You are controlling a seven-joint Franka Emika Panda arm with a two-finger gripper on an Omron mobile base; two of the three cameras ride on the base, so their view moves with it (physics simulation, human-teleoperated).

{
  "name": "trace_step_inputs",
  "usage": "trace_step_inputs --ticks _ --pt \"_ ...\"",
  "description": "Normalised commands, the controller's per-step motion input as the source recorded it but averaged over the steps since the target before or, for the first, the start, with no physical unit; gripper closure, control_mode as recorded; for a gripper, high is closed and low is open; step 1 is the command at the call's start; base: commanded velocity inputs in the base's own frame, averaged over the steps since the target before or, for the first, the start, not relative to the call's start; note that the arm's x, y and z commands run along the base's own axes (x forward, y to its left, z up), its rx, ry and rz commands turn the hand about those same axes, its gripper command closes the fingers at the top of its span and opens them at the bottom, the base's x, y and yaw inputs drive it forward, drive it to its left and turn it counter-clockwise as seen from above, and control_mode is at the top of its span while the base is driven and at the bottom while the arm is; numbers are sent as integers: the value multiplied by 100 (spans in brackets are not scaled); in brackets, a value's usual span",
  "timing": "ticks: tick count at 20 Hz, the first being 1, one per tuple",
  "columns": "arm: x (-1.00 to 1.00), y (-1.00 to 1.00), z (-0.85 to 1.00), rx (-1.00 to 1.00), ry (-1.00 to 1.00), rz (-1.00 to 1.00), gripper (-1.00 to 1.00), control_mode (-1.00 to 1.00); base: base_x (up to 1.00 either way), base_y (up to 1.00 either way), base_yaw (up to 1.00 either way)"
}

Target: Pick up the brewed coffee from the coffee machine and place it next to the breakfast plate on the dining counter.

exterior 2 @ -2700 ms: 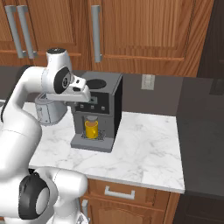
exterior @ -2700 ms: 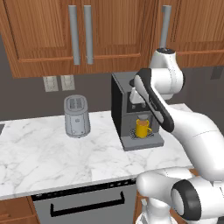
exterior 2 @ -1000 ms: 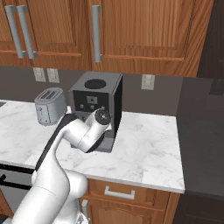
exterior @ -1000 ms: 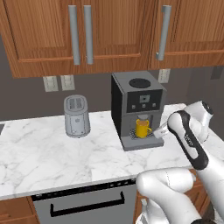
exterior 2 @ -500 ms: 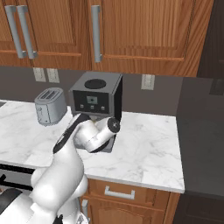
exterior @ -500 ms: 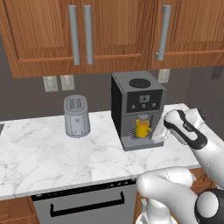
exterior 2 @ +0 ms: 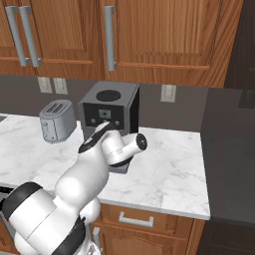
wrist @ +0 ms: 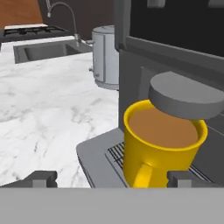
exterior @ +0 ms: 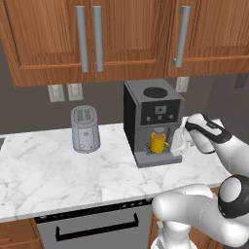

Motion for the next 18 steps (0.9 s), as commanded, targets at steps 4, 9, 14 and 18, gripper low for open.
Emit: trace_step_inputs --ticks 4,9,14,18 --pt "8 0 -21 7 0 0 -100 -100 0 0 0" --pt "14 0 -20 6 0 0 -100 -100 0 0 0" --pt "18 0 -19 3 0 0 -100 -100 0 0 0" --pt "22 0 -6 3 0 -3 -100 -100 0 0 0"
